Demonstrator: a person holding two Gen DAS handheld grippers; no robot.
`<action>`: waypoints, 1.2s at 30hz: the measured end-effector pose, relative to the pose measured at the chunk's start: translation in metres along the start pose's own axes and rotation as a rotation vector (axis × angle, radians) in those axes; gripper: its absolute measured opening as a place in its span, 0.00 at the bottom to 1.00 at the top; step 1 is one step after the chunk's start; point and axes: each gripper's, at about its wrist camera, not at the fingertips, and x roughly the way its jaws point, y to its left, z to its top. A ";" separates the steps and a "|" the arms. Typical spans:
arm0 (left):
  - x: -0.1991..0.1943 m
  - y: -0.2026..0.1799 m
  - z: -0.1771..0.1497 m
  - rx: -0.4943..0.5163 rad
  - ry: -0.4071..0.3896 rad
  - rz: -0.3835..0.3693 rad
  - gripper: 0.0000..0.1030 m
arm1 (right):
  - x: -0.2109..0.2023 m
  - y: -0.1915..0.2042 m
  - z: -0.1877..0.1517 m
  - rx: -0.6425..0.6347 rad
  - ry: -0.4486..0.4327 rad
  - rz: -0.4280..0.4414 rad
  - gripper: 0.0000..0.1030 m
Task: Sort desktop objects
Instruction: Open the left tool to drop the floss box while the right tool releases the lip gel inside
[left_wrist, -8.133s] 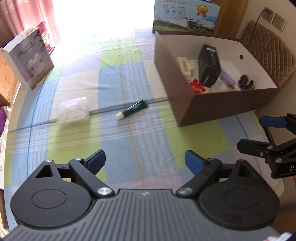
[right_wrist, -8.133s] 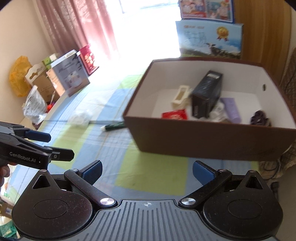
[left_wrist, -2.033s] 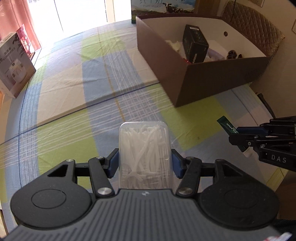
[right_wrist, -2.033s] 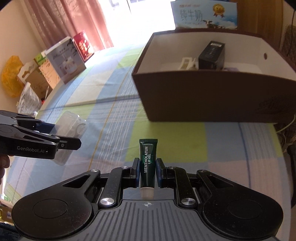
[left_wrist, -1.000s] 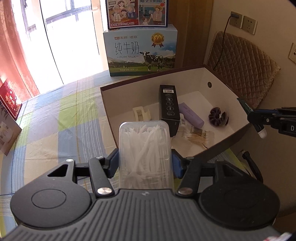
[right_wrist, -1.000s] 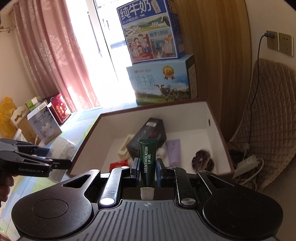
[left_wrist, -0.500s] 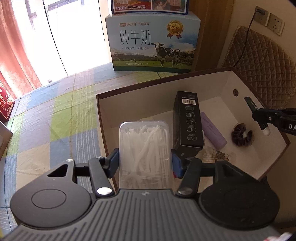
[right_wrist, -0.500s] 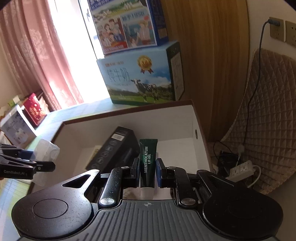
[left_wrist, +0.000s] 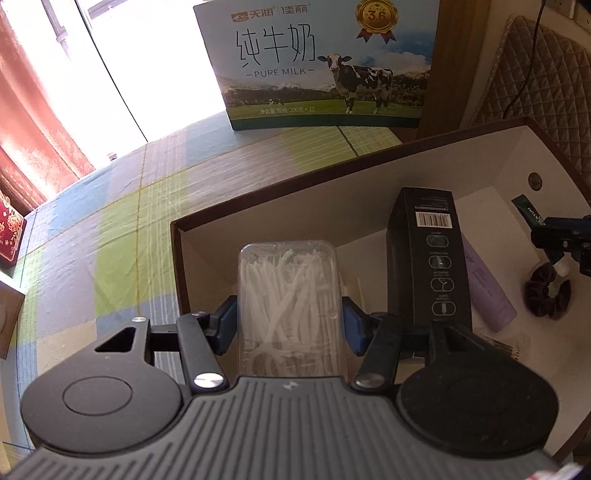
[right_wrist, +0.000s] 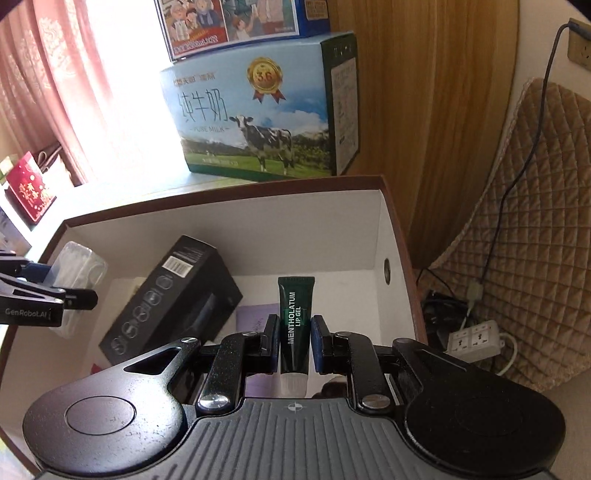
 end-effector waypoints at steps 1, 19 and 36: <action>0.002 -0.001 0.001 0.007 0.003 0.004 0.51 | 0.001 -0.001 0.000 -0.004 0.002 -0.001 0.14; 0.009 -0.002 0.007 0.029 -0.019 0.012 0.63 | 0.014 0.004 0.009 -0.053 0.015 -0.010 0.14; -0.038 0.009 -0.015 -0.072 -0.059 -0.023 0.81 | 0.016 0.008 0.016 -0.075 -0.017 0.009 0.20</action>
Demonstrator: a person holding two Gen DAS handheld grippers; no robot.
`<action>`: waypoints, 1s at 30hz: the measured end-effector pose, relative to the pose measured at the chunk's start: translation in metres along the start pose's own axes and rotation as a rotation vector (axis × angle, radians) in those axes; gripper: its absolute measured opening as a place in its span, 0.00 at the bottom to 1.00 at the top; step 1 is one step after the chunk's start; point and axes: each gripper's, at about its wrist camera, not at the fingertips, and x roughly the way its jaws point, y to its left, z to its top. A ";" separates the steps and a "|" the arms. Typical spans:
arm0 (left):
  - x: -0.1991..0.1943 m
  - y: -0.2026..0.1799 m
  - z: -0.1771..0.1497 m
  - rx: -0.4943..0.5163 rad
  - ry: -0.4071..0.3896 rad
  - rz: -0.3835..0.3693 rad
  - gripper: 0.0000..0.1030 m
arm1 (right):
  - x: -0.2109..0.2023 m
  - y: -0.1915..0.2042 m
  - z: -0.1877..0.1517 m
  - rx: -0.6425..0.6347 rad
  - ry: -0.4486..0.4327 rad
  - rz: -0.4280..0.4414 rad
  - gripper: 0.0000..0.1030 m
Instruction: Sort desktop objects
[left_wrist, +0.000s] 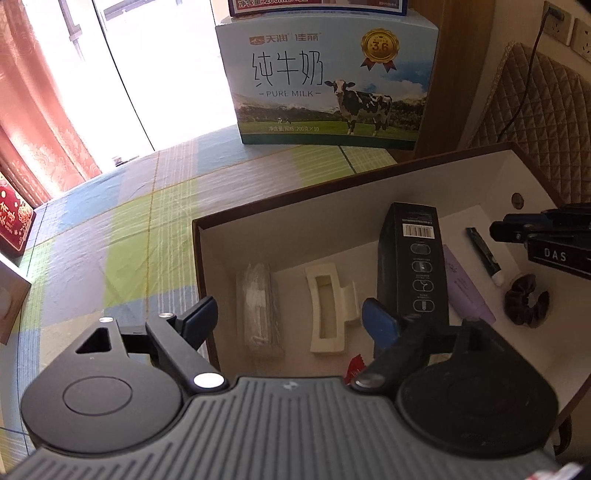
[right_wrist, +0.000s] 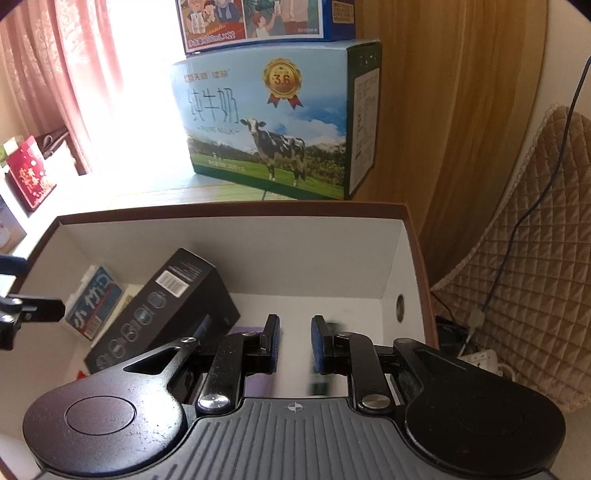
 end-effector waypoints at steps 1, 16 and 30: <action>-0.004 0.001 -0.002 -0.011 -0.002 -0.002 0.85 | -0.003 0.001 -0.001 0.006 -0.005 0.011 0.33; -0.078 0.013 -0.051 -0.096 -0.089 0.064 0.96 | -0.084 0.022 -0.038 0.034 -0.121 0.105 0.98; -0.123 0.001 -0.091 -0.059 -0.157 0.095 0.99 | -0.143 0.051 -0.075 0.066 -0.183 0.050 0.98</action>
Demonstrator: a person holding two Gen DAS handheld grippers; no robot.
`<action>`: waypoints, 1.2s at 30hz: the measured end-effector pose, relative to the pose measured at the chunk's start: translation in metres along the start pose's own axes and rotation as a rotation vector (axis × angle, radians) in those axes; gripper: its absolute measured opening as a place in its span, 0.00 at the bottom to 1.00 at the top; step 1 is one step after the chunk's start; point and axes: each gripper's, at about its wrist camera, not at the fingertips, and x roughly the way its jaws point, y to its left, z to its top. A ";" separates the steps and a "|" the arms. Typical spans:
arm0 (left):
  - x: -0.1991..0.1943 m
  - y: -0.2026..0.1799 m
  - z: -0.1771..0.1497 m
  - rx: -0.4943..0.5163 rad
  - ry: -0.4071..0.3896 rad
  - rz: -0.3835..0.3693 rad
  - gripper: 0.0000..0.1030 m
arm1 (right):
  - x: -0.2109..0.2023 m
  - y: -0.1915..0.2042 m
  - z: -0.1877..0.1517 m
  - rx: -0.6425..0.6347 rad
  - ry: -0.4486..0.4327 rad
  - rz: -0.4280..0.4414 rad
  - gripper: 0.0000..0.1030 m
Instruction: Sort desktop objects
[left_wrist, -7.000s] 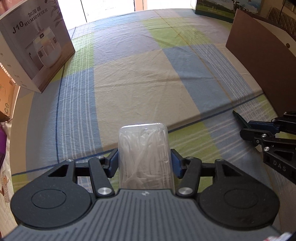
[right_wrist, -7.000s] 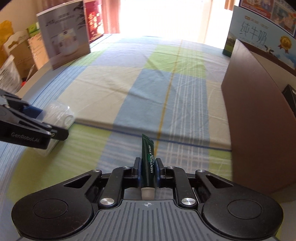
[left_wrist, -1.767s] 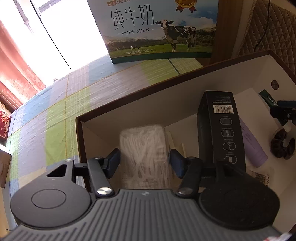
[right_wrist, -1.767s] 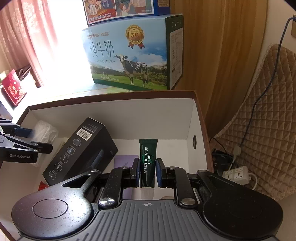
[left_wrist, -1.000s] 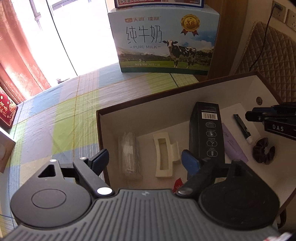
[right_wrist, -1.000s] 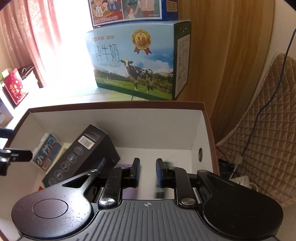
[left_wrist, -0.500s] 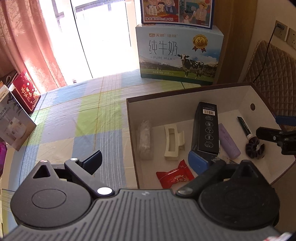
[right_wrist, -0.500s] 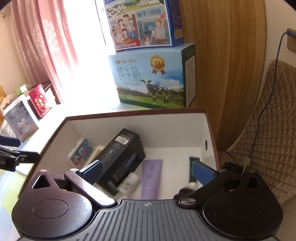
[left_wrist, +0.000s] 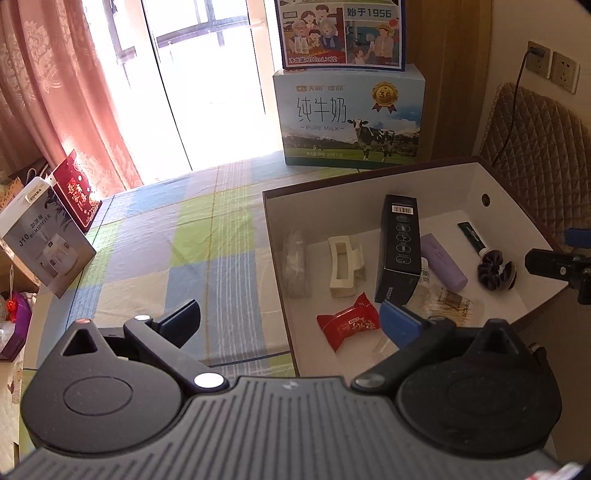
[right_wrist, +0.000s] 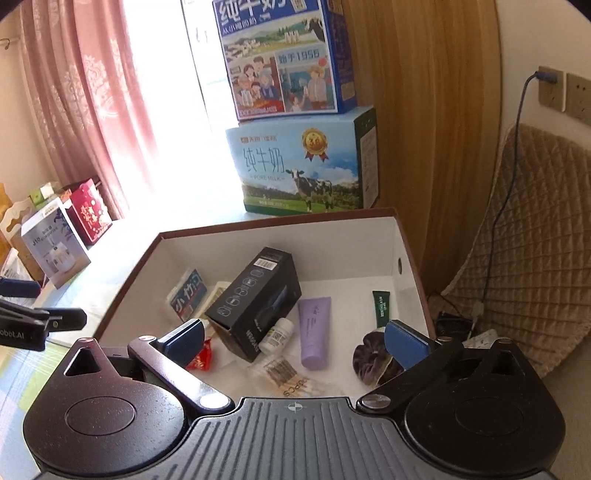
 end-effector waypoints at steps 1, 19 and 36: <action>-0.004 0.001 -0.003 -0.001 -0.002 0.002 0.99 | -0.004 0.002 -0.003 0.006 -0.006 -0.001 0.98; -0.080 0.034 -0.061 -0.059 -0.021 -0.011 0.99 | -0.069 0.044 -0.052 0.075 0.005 -0.046 0.98; -0.127 0.052 -0.118 -0.036 0.022 -0.040 0.99 | -0.117 0.104 -0.106 0.042 0.049 -0.059 0.98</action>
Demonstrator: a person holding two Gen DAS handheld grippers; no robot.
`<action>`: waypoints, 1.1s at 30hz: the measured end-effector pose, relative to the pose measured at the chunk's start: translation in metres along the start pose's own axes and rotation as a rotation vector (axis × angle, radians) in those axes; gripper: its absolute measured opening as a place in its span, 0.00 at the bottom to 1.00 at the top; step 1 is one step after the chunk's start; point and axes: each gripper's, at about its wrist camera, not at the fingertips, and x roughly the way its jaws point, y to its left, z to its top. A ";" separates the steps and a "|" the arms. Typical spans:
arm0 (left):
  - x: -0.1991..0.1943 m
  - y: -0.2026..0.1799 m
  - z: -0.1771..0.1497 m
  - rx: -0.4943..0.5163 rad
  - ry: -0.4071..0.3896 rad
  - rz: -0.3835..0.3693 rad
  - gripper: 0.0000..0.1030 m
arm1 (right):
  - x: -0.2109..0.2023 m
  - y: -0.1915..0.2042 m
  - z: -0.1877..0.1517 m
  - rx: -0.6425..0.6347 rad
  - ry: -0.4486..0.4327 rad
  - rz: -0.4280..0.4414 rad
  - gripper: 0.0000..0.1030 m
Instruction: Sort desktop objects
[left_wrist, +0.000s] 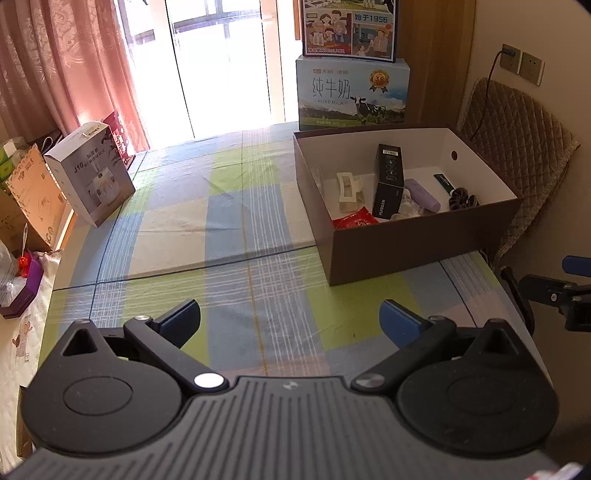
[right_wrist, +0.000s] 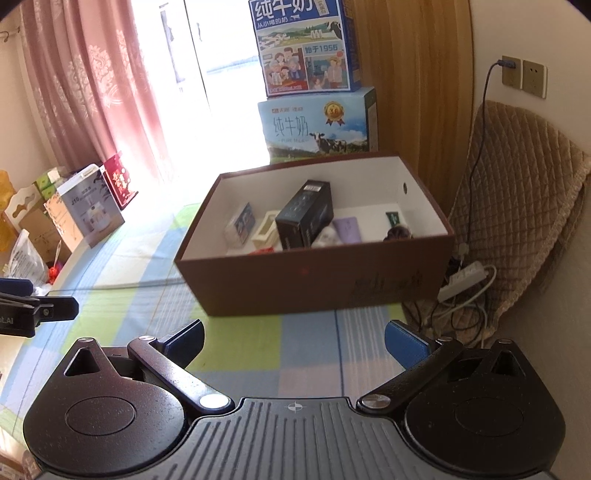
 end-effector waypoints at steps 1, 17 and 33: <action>-0.002 0.000 -0.003 0.003 0.004 -0.002 0.99 | -0.002 0.002 -0.004 0.002 0.004 0.002 0.98; -0.026 0.002 -0.045 0.019 0.034 -0.018 0.99 | -0.028 0.034 -0.043 -0.024 0.037 -0.002 0.98; -0.034 0.013 -0.074 0.019 0.070 0.014 0.99 | -0.027 0.058 -0.064 -0.047 0.080 0.008 0.98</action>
